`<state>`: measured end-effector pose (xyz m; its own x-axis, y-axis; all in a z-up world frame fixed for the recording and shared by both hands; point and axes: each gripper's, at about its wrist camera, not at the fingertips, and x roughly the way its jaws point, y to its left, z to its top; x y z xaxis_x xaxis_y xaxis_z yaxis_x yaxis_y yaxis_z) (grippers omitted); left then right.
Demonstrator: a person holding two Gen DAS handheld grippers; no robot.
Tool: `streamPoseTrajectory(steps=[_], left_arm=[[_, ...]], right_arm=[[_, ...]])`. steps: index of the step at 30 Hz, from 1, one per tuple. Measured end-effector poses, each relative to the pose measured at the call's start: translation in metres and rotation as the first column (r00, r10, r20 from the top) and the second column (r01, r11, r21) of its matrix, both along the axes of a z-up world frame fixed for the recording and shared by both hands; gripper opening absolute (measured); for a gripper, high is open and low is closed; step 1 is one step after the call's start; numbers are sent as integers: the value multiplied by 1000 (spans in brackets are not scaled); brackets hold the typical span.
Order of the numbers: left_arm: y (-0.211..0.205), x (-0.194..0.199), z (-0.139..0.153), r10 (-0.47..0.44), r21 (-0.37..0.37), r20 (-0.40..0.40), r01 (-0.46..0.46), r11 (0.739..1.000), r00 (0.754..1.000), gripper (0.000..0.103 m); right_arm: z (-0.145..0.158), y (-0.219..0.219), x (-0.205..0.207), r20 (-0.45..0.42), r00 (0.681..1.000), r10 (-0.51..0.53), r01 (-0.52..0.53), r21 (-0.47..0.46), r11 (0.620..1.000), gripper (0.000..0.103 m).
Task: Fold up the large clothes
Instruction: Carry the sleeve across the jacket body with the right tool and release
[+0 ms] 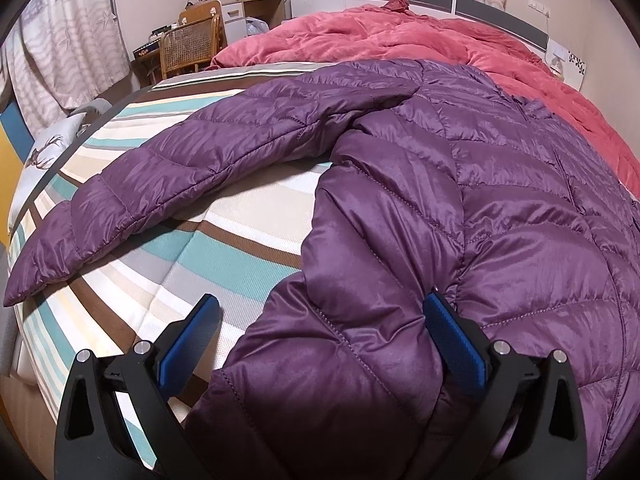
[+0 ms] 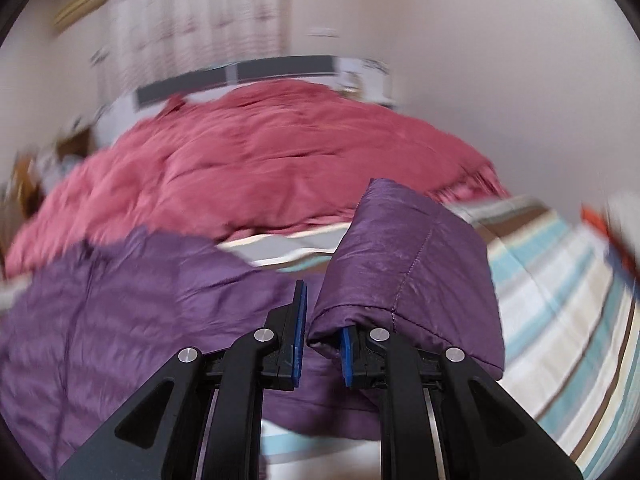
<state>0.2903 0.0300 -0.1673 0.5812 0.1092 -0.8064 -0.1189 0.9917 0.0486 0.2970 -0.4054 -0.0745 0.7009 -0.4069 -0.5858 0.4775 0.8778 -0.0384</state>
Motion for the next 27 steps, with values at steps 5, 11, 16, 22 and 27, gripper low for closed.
streamPoseTrajectory(steps=[5,11,16,22,27], left_arm=[[3,0,-1,0,-24,-3,-1,1000,1000,101],[4,-1,-1,1,-39,-4,-1,999,1000,101],[5,-1,-2,1,-41,-4,-1,999,1000,101],[5,-1,-1,1,-40,-5,-1,999,1000,101],[6,-1,-1,7,-50,-21,-8,999,1000,101]], right_arm=[[-11,76,31,-109,980,167,-186,-194,963,15],[-41,162,53,-285,904,318,-412,-384,826,15],[-59,211,55,-382,838,389,-540,-488,686,15],[-83,258,33,-523,702,483,-712,-514,479,15],[-73,252,27,-520,706,481,-706,-458,540,15]])
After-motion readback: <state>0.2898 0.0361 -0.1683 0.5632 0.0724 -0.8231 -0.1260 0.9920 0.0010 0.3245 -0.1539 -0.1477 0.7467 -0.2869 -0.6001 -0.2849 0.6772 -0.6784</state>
